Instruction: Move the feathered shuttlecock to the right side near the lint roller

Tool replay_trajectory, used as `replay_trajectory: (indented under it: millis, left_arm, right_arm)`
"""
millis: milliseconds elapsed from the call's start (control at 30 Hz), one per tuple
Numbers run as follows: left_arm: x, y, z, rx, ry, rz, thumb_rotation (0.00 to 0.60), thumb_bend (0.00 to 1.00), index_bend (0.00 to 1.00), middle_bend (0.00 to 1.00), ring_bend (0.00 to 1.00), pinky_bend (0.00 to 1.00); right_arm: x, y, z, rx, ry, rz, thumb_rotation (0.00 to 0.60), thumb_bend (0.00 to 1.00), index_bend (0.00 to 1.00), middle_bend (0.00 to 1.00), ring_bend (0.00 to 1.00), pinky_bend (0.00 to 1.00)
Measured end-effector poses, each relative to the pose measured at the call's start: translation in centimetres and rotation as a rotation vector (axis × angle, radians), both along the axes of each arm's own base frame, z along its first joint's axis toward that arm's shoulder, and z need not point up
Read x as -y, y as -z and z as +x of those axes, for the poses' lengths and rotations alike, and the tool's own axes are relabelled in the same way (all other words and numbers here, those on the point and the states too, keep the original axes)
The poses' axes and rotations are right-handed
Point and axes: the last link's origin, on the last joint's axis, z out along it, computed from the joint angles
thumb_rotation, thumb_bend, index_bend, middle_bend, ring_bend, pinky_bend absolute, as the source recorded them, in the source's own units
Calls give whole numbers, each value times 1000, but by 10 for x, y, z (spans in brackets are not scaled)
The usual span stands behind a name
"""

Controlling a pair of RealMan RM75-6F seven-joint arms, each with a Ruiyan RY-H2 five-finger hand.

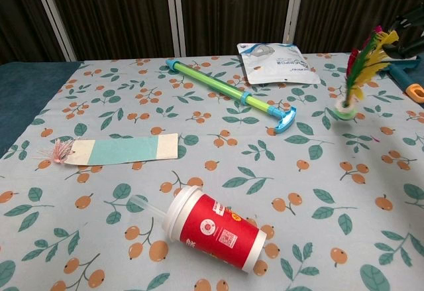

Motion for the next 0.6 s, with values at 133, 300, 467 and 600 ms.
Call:
replay_trajectory:
  millis: [133,300,467,600]
  left_arm:
    - [0,0,0,0,-1,1,554,145,114,0,0,0]
    - [0,0,0,1,0,1,556,144,114,0,0,0]
    - [0,0,0,2,0,0,553,143,114,0,0,0]
    - [0,0,0,2,0,-1,553,145,114,0,0,0]
  right_arm:
    - [-2,1,-4,-6,4,9,600,390,620,316,0,0]
    - [-3,3,-8,-9,12,16,600,389,620,316,0,0]
    - [-3,2,-12,-10,21,14,600,389,620,316,0,0]
    - [-5,2,-17,-13,30,17,600,388,621,316,0,0]
